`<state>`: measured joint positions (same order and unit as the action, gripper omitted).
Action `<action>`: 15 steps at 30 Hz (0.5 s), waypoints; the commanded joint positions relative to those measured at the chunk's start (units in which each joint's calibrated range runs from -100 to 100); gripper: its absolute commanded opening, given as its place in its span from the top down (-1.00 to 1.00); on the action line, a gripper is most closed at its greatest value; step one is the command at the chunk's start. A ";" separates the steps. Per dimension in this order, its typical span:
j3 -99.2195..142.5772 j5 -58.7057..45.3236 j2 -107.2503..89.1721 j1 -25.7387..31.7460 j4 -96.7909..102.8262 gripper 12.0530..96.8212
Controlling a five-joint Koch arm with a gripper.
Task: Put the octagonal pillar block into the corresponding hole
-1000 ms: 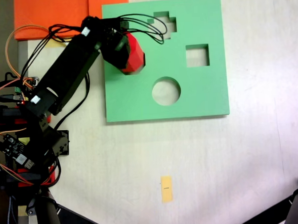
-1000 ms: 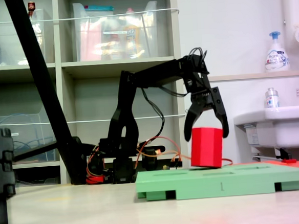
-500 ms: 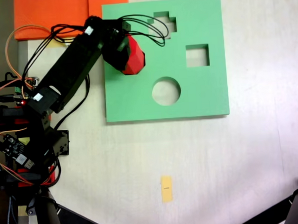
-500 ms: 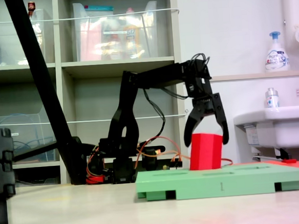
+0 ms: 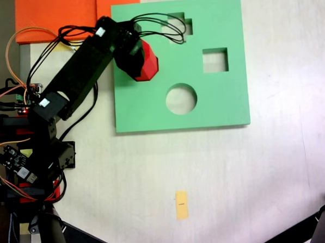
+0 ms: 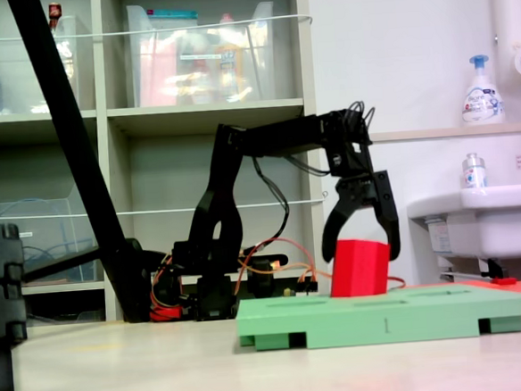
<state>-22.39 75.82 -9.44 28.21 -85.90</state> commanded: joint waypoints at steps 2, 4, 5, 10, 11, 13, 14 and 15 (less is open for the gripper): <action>-1.34 -0.34 -0.34 0.10 2.18 0.25; -1.34 -0.34 -0.34 0.10 2.18 0.15; -1.34 -0.29 -0.48 0.10 2.08 0.09; -1.34 1.07 -0.62 0.15 2.18 -0.32; -1.34 1.07 -0.62 0.15 2.08 -0.39; -1.34 1.07 -0.34 0.15 2.18 -0.52; -1.34 1.03 -0.20 0.15 2.18 -0.55; -1.34 1.03 -0.20 0.15 2.18 -0.55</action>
<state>-22.49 76.51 -9.44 28.25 -85.90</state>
